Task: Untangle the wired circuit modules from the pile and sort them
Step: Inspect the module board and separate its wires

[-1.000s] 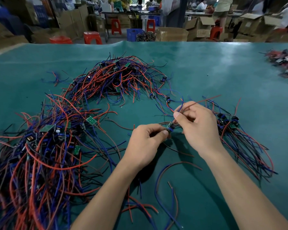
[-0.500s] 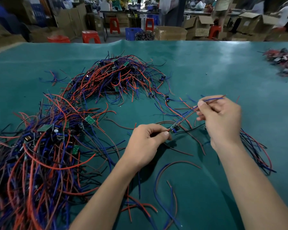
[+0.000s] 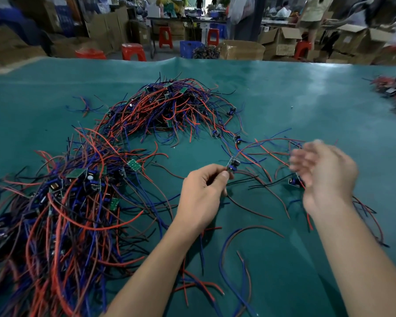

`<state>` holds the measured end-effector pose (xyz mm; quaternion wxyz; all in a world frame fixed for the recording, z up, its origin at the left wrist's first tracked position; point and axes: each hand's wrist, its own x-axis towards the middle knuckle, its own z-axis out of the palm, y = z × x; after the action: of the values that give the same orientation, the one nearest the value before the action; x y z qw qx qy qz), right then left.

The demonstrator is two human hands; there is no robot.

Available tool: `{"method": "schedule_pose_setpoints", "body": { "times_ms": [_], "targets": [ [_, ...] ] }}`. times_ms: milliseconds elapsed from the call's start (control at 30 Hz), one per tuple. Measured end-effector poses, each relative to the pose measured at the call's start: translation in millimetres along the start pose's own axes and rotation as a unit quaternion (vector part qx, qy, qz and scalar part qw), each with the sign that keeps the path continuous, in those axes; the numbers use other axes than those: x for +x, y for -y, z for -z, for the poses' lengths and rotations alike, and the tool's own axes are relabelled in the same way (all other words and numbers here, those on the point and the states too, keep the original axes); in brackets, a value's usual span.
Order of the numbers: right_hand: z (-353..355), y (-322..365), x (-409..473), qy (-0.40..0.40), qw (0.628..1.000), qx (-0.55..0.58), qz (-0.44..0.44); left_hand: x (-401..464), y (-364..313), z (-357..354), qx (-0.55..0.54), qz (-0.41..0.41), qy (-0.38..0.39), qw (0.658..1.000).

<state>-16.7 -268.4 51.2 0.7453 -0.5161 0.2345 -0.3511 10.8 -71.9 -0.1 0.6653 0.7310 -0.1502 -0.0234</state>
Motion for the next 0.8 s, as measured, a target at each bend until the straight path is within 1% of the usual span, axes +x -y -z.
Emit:
{"method": "schedule_pose_setpoints", "body": {
  "times_ms": [33,67,100,133,167,233,300,367,467,533,633,700,767,800],
  "targets": [
    [-5,-7,-7,0.071,0.995,-0.075,-0.006,0,0,-1,-0.008,0.0,0.0,1.0],
    [-10,-15,-15,0.152,0.977,-0.15,-0.002,-1,0,-1,-0.016,-0.003,0.003,1.0],
    [-15,-23,-24,0.228,0.949,-0.216,0.013,-1,-1,0,-0.02,-0.01,0.007,1.0],
    [-18,-29,-32,0.288,0.92,-0.264,0.036,-2,-2,1,-0.019,-0.018,0.017,1.0],
    [-20,-33,-37,0.326,0.898,-0.289,0.059,-3,-3,2,-0.01,-0.029,0.029,0.999],
    [-21,-38,-41,0.352,0.886,-0.288,0.085,-3,-5,3,0.018,-0.043,0.054,0.997],
    [-21,-38,-40,0.349,0.887,-0.284,0.106,-3,-5,3,0.021,-0.04,0.064,0.997],
    [-20,-36,-34,0.317,0.902,-0.268,0.12,-3,-6,2,0.016,-0.023,0.073,0.997],
    [-14,-24,-23,0.226,0.941,-0.213,0.136,-4,-5,1,0.008,-0.004,0.097,0.995],
    [-9,-13,-16,0.156,0.965,-0.153,0.147,-5,-6,0,0.006,-0.001,0.113,0.994],
    [-7,18,-13,0.08,0.98,-0.066,0.171,-6,-6,-1,0.018,-0.013,0.107,0.994],
    [-12,45,-18,0.07,0.979,-0.025,0.191,-5,-5,-1,0.04,-0.022,0.091,0.995],
    [-26,70,-31,0.116,0.972,-0.012,0.202,-5,-5,-1,0.05,-0.025,0.077,0.995],
    [-37,78,-39,0.159,0.967,-0.026,0.197,-5,-5,-1,0.054,-0.026,0.071,0.996]
  ]
}}
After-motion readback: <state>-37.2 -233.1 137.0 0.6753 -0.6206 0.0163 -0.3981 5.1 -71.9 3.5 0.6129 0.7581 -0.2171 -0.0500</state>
